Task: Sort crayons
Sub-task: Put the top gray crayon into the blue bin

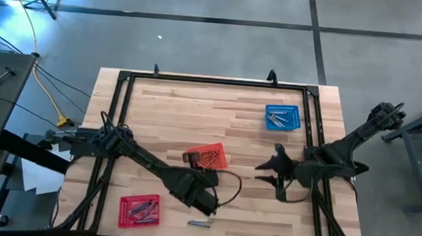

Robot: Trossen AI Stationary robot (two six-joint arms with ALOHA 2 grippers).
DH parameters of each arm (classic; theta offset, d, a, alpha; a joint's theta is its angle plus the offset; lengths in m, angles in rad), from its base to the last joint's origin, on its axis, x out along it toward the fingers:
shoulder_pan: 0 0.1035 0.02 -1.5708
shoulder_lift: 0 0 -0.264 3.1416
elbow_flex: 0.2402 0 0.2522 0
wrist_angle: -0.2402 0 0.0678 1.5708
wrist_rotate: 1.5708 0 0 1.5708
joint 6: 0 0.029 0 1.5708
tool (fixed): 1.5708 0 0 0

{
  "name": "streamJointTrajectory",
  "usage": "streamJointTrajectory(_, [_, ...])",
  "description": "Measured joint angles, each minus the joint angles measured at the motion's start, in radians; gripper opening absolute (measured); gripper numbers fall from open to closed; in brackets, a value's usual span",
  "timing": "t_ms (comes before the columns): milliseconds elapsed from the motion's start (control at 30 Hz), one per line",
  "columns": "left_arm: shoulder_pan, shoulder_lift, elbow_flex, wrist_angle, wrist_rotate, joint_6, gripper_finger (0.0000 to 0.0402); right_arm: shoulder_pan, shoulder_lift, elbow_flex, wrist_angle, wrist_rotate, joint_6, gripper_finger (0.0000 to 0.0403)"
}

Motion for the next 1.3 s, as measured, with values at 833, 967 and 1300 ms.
streamJointTrajectory(833, [0.068,-0.196,0.033,0.062,-0.165,-0.072,0.0,-0.316,-0.069,0.0,0.028,-0.051,-0.022,0.0133])
streamJointTrajectory(967, [0.039,-0.174,0.033,0.062,-0.237,0.009,0.0,-0.29,-0.016,0.0,0.087,-0.052,-0.174,0.0133])
streamJointTrajectory(1300, [-0.08,-0.169,0.033,0.061,-0.438,-0.162,0.0,-0.059,0.043,-0.001,0.355,0.02,-0.249,0.0133])
